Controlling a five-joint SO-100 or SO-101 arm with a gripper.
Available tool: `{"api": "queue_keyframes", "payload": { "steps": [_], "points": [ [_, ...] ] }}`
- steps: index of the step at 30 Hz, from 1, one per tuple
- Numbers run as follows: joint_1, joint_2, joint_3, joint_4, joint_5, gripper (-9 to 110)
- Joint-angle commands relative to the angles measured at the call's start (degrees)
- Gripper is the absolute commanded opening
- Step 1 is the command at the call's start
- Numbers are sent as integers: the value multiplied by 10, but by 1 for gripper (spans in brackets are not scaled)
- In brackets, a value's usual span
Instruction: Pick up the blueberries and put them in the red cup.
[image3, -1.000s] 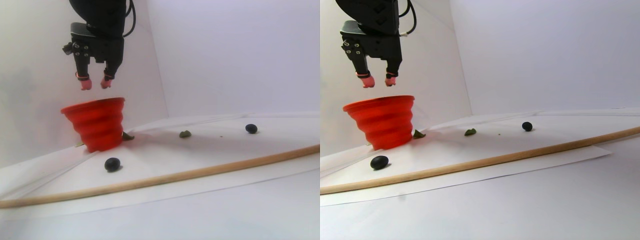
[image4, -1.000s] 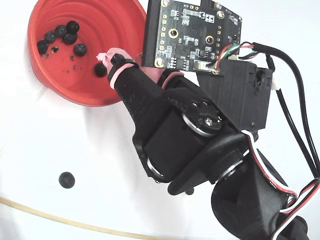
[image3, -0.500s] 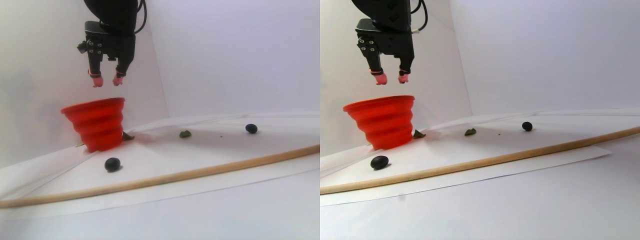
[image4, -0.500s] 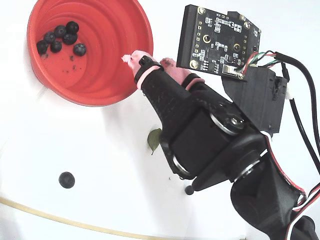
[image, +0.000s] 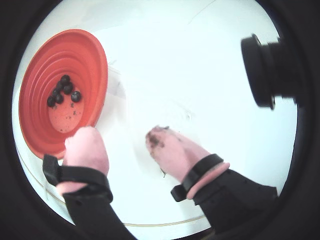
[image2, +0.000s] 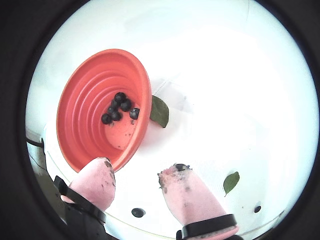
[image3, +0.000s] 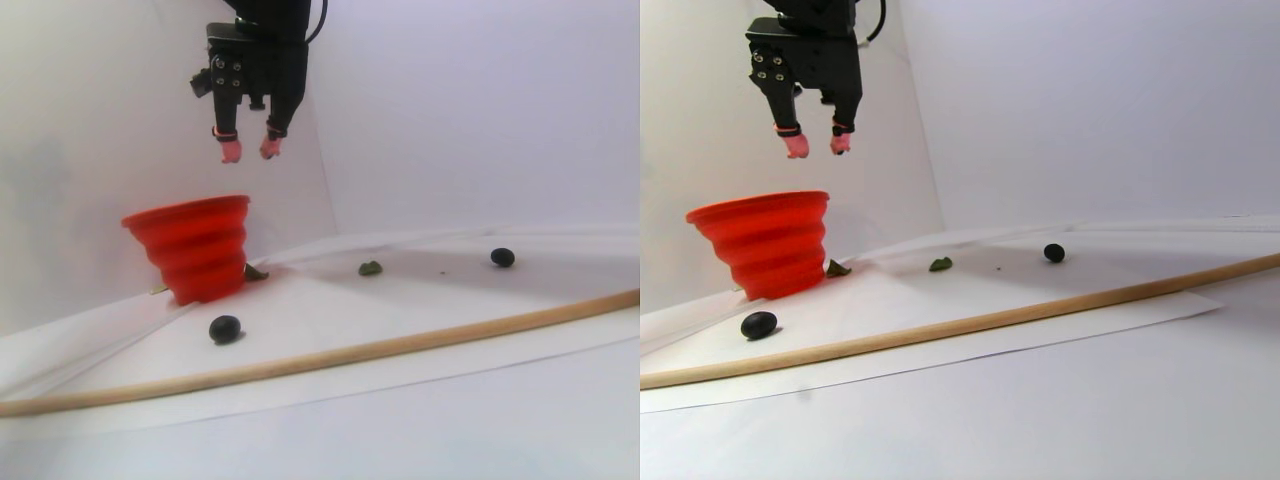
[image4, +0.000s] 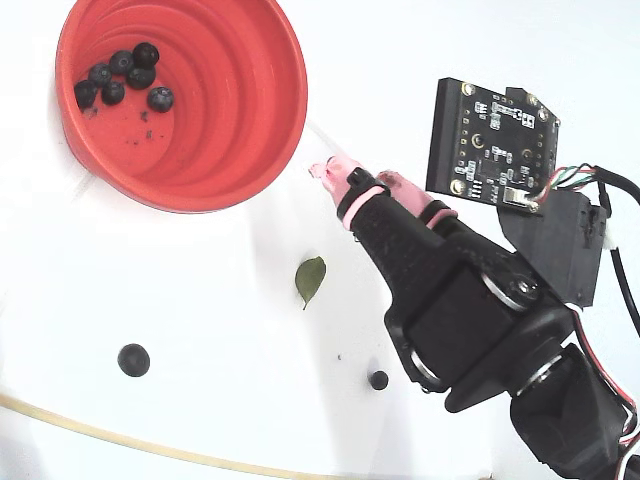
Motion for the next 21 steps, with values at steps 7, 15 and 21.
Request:
{"api": "queue_keyframes", "payload": {
  "steps": [7,15,21],
  "points": [
    [33,96,8,36,-23,17],
    [64,125,18,76,-40,16],
    [86,136,23,92,-54,16]
  ]
}}
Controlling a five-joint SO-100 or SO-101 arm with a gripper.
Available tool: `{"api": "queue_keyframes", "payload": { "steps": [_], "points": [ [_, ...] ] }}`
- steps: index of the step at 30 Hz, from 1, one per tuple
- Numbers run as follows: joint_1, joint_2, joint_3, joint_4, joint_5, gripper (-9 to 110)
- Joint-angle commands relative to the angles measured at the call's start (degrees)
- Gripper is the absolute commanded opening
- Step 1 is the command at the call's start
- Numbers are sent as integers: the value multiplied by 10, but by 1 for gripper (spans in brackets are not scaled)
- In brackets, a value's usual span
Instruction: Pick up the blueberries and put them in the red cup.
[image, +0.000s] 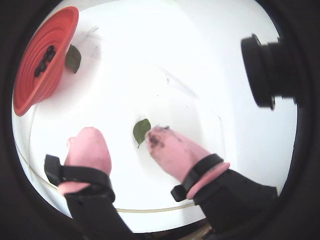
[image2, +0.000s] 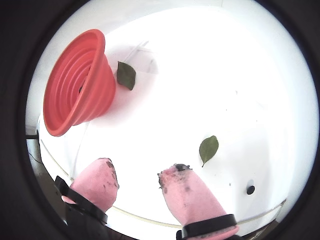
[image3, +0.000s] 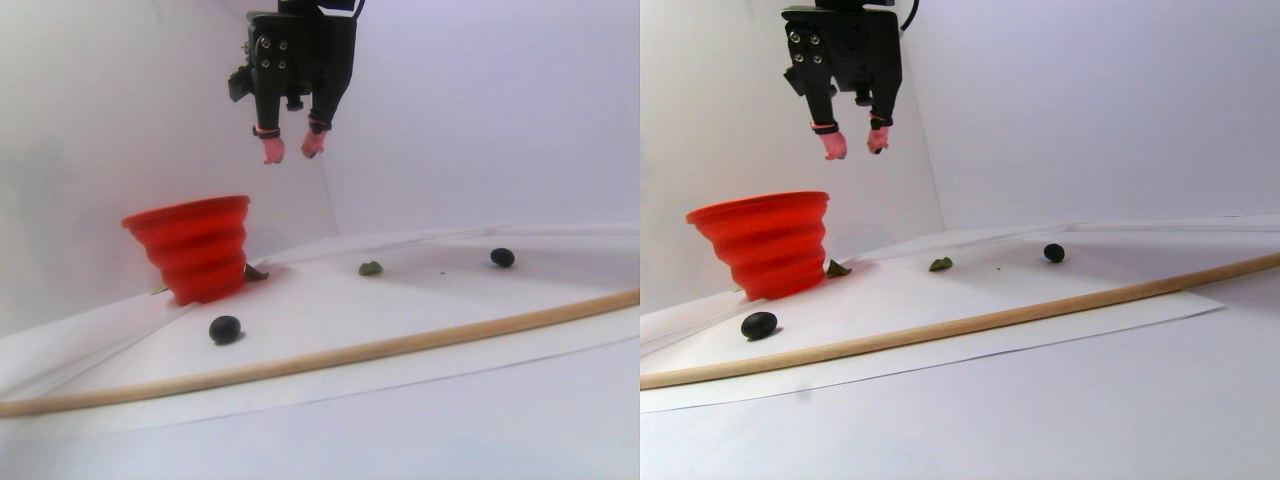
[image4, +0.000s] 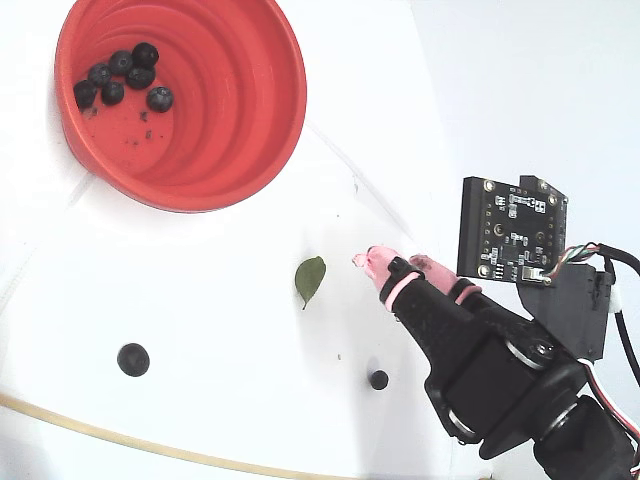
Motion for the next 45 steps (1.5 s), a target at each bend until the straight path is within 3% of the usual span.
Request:
{"api": "queue_keyframes", "payload": {
  "steps": [1,45],
  "points": [
    [4,68,-15,7,-5,16],
    [192,173,40,152,-76,16]
  ]
}}
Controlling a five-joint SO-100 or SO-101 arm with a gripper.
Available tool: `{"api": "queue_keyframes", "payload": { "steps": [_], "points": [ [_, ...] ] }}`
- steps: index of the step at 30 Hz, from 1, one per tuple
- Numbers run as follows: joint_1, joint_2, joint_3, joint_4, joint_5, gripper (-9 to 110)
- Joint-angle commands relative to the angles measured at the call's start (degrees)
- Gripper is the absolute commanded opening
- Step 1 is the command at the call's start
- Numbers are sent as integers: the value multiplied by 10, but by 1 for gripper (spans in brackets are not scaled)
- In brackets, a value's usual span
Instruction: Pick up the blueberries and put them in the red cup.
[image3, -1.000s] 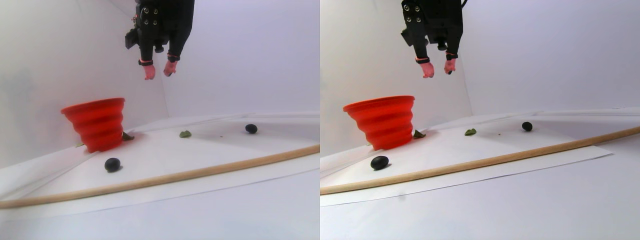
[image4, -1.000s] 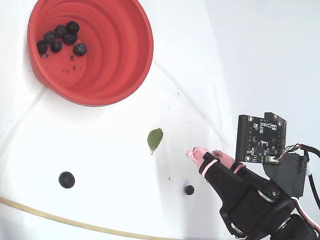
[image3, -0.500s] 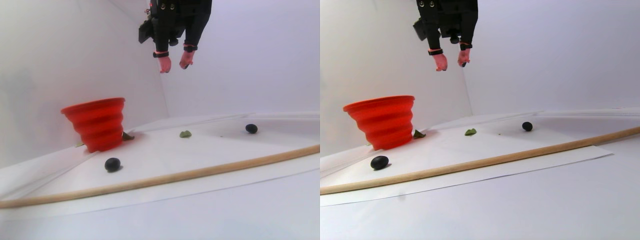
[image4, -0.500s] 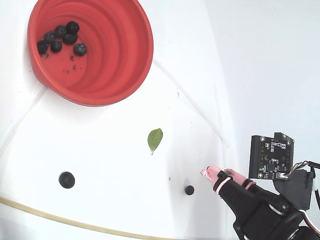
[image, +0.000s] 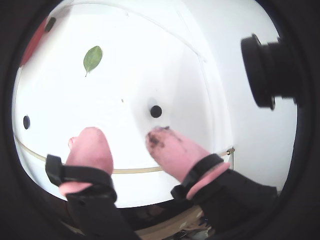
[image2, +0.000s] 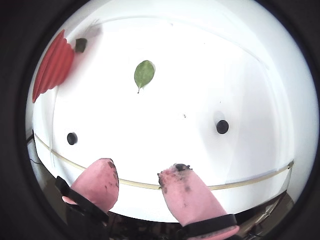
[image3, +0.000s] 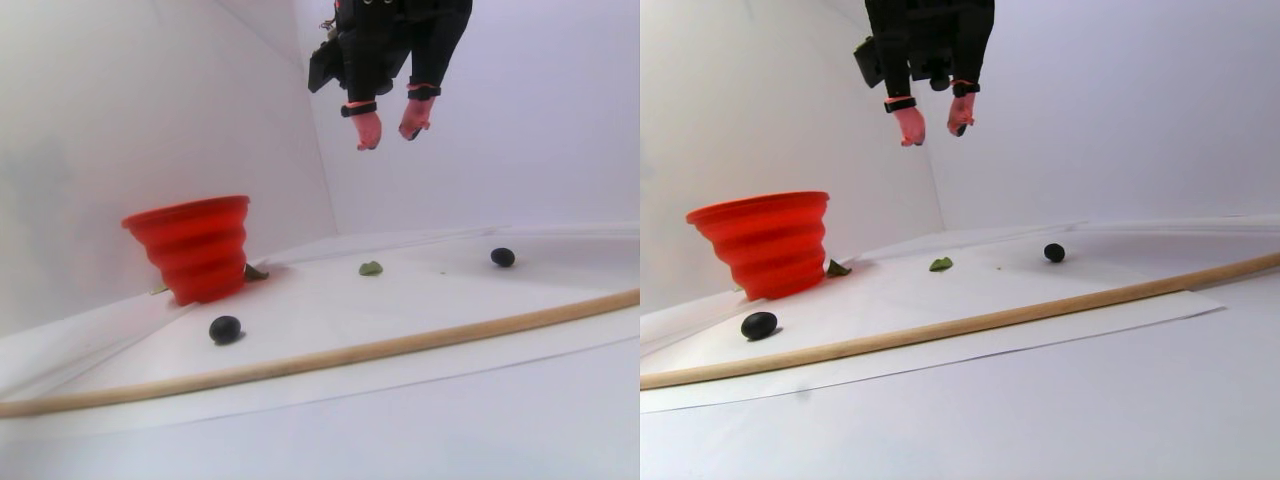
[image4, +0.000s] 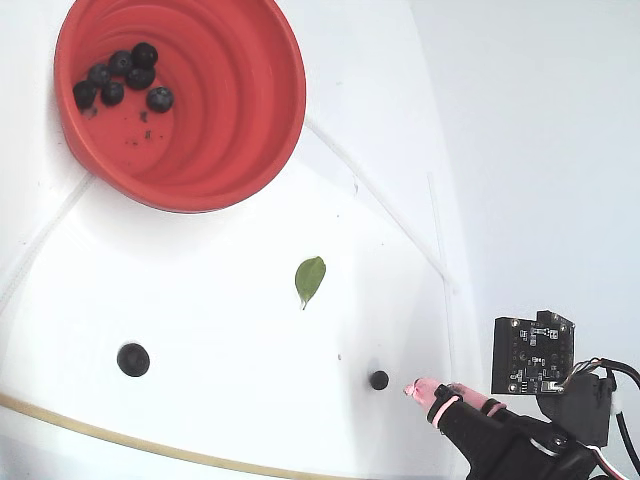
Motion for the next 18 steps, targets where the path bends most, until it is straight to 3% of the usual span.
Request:
{"api": "queue_keyframes", "payload": {
  "steps": [1,18],
  "points": [
    [16,54,-16,2,-7,16],
    [69,-30,-23,-58,-18,16]
  ]
}}
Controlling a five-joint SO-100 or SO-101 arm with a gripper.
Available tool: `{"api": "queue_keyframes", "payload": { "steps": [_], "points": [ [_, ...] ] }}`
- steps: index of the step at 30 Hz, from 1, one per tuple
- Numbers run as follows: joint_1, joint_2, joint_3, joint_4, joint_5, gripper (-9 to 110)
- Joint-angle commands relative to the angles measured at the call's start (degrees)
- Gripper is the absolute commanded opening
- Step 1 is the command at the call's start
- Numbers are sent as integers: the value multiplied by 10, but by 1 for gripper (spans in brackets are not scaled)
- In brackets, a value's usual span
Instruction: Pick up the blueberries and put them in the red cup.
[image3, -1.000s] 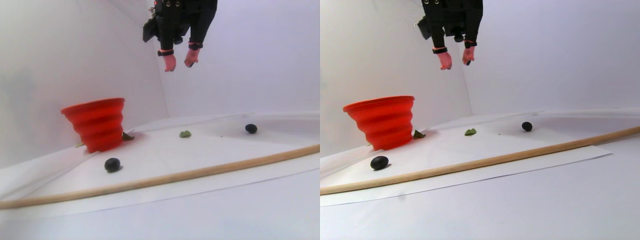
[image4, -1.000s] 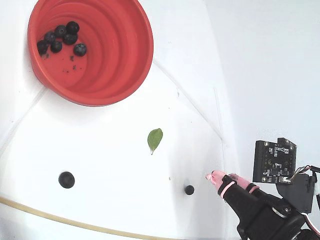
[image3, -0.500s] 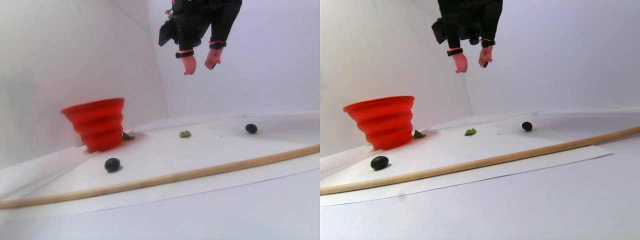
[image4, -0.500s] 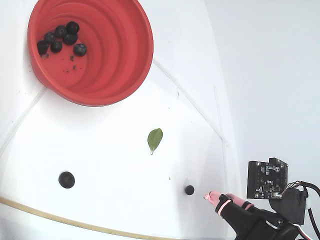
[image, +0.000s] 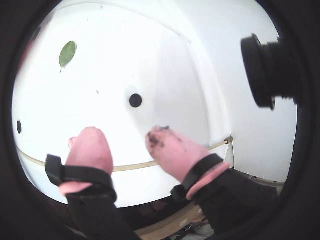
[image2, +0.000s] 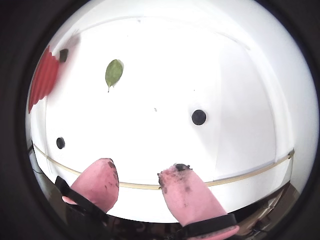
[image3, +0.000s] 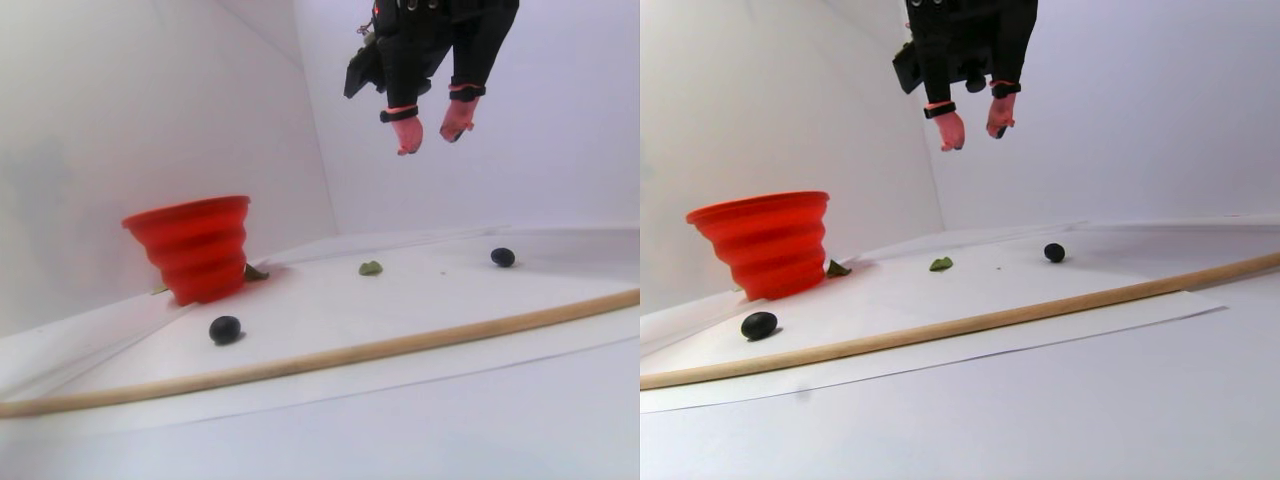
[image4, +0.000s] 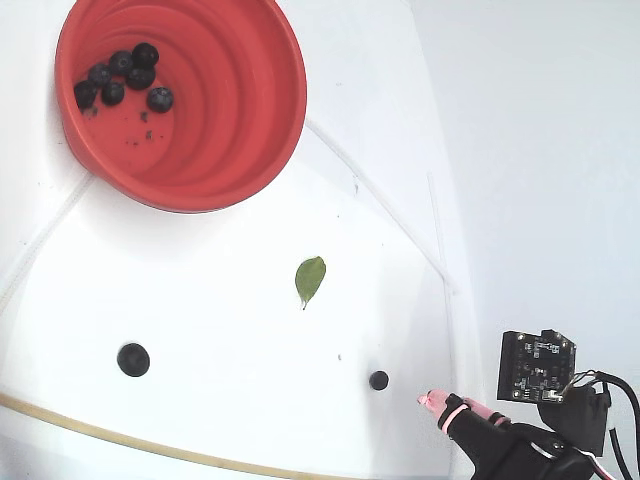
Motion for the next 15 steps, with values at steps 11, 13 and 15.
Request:
{"api": "queue_keyframes", "payload": {
  "steps": [11,13,15],
  "points": [
    [33,-54,-34,-56,-9,16],
    [37,-60,-36,-61,-8,16],
    [40,-67,-40,-64,-8,16]
  ]
}}
